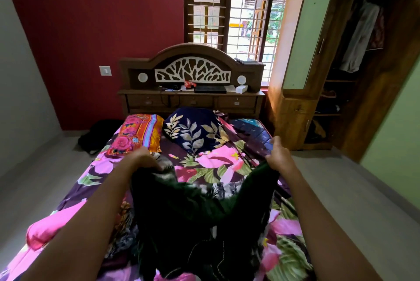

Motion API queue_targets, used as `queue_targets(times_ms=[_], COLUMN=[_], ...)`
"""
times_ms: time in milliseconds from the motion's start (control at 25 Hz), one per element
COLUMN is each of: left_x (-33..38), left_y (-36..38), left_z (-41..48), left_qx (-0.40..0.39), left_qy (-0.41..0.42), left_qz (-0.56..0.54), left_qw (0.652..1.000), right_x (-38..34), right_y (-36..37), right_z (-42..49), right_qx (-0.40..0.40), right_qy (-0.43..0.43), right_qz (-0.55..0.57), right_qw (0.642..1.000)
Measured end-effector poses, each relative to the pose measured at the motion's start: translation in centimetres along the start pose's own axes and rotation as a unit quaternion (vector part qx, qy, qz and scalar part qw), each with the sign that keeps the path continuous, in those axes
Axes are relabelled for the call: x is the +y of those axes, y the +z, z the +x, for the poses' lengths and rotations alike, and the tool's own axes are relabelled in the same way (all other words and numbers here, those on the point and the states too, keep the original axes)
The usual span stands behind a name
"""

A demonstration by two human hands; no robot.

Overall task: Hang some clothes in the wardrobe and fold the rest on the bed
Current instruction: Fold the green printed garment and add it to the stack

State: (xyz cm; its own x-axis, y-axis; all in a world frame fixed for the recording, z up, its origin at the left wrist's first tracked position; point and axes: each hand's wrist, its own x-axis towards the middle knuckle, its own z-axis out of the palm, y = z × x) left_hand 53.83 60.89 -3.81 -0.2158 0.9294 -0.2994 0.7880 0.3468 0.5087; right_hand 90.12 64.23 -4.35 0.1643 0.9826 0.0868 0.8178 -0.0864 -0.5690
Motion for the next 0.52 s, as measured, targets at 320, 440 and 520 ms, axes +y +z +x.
queue_targets(times_ms=[320, 440, 520], left_x=[-0.4, -1.7, -1.2], left_y=[-0.8, -0.9, -1.4], left_z=[-1.6, -0.8, -1.4], left_qx=[-0.115, 0.018, 0.009], left_qy=[0.025, 0.056, 0.083], left_qz=[0.443, 0.446, 0.298], left_qw=[0.889, 0.893, 0.951], right_x=[-0.6, -0.5, -1.1], right_y=[0.1, 0.1, -1.0], right_z=[-1.1, -0.8, -1.0], right_qx=[-0.137, -0.043, -0.091], right_qy=[-0.081, -0.117, -0.165], right_qz=[-0.328, -0.355, -0.310], right_qw=[0.931, 0.927, 0.932])
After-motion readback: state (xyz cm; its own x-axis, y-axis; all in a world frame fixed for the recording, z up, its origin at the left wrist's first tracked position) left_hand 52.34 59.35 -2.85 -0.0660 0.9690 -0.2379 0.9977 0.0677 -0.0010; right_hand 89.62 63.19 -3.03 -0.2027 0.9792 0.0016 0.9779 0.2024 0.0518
